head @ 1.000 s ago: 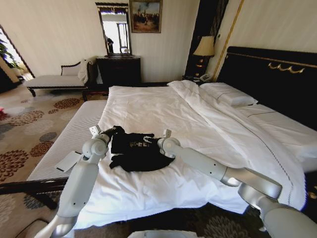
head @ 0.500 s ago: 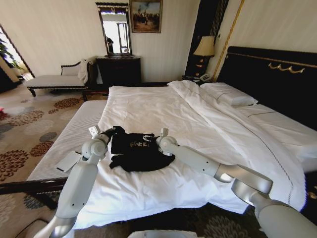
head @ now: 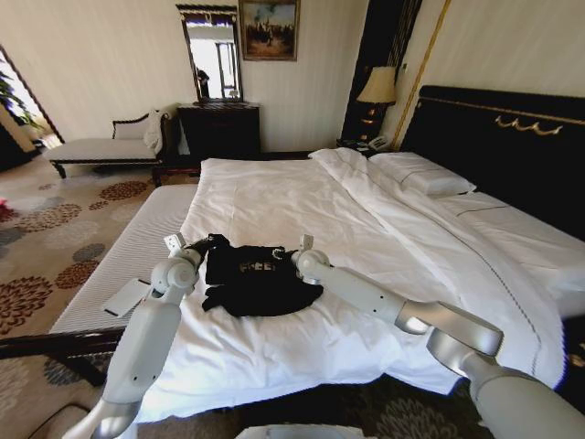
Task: Fold the clothes on the bed.
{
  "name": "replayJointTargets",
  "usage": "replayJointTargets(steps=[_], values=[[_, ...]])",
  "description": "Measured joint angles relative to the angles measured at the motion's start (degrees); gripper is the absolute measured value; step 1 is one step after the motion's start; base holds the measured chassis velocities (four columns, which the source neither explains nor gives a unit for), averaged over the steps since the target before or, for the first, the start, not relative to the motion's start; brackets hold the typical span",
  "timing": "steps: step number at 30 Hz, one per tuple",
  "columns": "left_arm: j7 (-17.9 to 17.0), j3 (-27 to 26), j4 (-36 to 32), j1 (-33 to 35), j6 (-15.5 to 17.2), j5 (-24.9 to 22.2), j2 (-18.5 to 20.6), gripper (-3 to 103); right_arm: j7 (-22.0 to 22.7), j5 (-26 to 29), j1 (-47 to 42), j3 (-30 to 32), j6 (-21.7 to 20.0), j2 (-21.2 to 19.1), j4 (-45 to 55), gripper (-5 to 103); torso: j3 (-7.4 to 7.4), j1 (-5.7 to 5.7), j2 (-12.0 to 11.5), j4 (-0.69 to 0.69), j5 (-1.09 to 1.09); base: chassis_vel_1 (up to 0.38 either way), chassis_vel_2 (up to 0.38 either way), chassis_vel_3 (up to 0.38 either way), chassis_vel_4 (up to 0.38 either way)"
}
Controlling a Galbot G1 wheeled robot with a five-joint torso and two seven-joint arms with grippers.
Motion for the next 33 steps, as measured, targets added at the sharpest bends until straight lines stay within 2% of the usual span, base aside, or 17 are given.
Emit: replayJointTargets(steps=[1, 2, 4, 7, 10, 12, 14, 22, 26, 29, 33], values=[[0.00, 0.04, 0.07, -0.01, 0.00, 0.02, -0.03, 1, -0.06, -0.06, 0.03, 0.00, 0.03, -0.07, -0.08, 41, 0.00, 0.00, 0.00, 0.00, 0.00, 0.000, 0.000, 0.000, 0.000], [0.00, 0.04, 0.07, -0.01, 0.00, 0.02, -0.03, 1, -0.06, -0.06, 0.03, 0.00, 0.03, -0.07, -0.08, 41, 0.00, 0.00, 0.00, 0.00, 0.00, 0.000, 0.000, 0.000, 0.000], [0.01, 0.12, 0.20, -0.03, -0.01, 0.06, -0.05, 1, -0.25, -0.35, 0.06, 0.00, 0.10, -0.18, -0.31, 30, 0.00, 0.00, 0.01, 0.00, 0.00, 0.000, 0.000, 0.000, 0.000], [0.04, 0.17, 0.27, -0.08, -0.02, 0.08, -0.03, 1, -0.44, -0.72, 0.08, -0.01, 0.15, -0.24, -0.59, 25, 0.00, 0.00, 0.00, 0.00, 0.00, 0.000, 0.000, 0.000, 0.000], [0.05, 0.22, 0.32, -0.24, -0.03, 0.08, 0.06, 1, -0.61, -1.31, 0.14, -0.01, 0.27, -0.34, -0.96, 9, 0.00, 0.00, 0.00, 0.00, 0.00, 0.000, 0.000, 0.000, 0.000], [0.06, 0.22, 0.32, -0.27, -0.04, 0.08, 0.11, 1, -0.65, -1.42, 0.16, -0.01, 0.33, -0.41, -0.97, 9, 0.00, 0.00, 0.00, 0.00, 0.00, 0.000, 0.000, 0.000, 0.000], [0.08, 0.23, 0.32, -0.28, -0.05, 0.08, 0.15, 1, -0.68, -1.62, 0.17, 0.05, 0.47, -0.60, -0.97, 2, 0.00, 0.00, 0.00, 0.00, 0.00, 0.000, 0.000, 0.000, 0.000], [0.11, 0.06, -0.40, 0.29, -0.08, 0.10, 0.59, 1, -1.23, -2.60, -0.13, 1.65, 2.02, -1.83, 0.65, 0, 0.00, 0.00, 0.00, 0.00, 0.00, 0.000, 0.000, 0.000, 0.000], [0.62, -0.50, -1.79, 0.72, -0.71, 0.47, 2.42, 1, -1.20, -4.25, -0.30, 4.72, 3.34, -3.77, 4.36, 0, 0.00, 0.00, 0.00, 0.00, 0.00, 0.000, 0.000, 0.000, 0.000], [2.02, -1.41, -3.63, 1.29, -2.16, 2.30, 5.58, 1, -1.20, -5.98, -0.31, 8.41, 4.83, -5.53, 7.21, 0, -0.01, 0.00, 0.00, 0.00, 0.00, 0.000, 0.000, 0.000, 0.000], [2.58, -2.97, -6.45, 2.23, -3.09, 0.44, 9.21, 1, -1.72, -6.33, -0.29, 11.52, 6.41, -7.47, 9.63, 0, -0.01, 0.00, 0.00, 0.01, 0.00, 0.000, 0.000, 0.000, 0.000]])
